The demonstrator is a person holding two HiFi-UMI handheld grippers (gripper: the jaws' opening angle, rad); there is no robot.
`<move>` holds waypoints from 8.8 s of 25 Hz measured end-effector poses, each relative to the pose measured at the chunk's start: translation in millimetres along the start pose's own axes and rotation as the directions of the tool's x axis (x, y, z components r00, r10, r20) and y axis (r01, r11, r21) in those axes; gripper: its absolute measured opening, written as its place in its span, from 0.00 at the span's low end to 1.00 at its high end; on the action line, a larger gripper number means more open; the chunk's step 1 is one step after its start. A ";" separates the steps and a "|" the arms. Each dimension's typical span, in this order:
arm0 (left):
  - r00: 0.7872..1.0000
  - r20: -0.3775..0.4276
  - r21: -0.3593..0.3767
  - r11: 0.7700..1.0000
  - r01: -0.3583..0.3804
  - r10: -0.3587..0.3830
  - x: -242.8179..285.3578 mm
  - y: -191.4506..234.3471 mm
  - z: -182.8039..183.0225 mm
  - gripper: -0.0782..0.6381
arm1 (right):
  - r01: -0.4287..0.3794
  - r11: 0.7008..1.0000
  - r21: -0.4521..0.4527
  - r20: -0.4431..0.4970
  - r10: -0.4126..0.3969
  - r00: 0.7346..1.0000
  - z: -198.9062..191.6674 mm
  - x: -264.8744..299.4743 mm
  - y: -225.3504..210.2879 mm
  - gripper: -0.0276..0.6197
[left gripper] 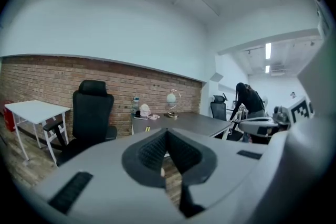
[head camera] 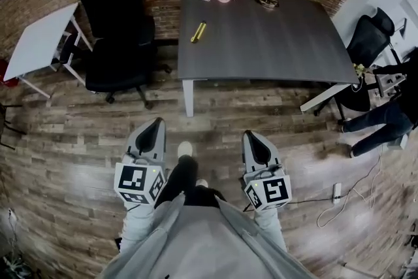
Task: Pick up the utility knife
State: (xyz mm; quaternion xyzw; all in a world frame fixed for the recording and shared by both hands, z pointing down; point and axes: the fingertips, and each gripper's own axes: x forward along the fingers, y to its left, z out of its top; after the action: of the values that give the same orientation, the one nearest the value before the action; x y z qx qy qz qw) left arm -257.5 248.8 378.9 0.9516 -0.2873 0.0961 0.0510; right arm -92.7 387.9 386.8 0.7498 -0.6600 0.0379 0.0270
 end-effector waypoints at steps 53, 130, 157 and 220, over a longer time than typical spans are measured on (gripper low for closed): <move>0.999 -0.024 -0.040 0.998 0.041 -0.042 333.6 163.3 53.9 0.13 | -0.003 1.000 0.027 -0.078 0.005 0.997 13.9 353.9 -133.2 0.07; 0.947 -0.186 -0.156 0.943 -0.293 0.264 447.6 203.3 20.7 0.13 | -0.962 0.076 -0.263 -0.755 0.605 0.254 -156.8 567.8 -117.1 0.39; 0.925 -0.212 -0.172 0.920 -0.353 0.315 446.4 217.9 8.9 0.13 | -0.838 -0.542 -0.064 -0.936 0.325 -0.139 -208.7 557.6 -107.0 0.38; 0.999 -0.024 -0.027 0.999 -0.032 0.031 465.2 136.8 99.3 0.13 | -0.696 0.645 -0.315 -0.298 0.629 0.718 27.8 498.6 -207.9 0.24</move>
State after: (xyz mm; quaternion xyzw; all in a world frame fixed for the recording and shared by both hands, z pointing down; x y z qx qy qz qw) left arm 61.4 -129.6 386.3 0.9450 -0.3028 0.1042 0.0659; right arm 176.9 -80.7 407.3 0.4268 -0.8768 -0.0318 0.2191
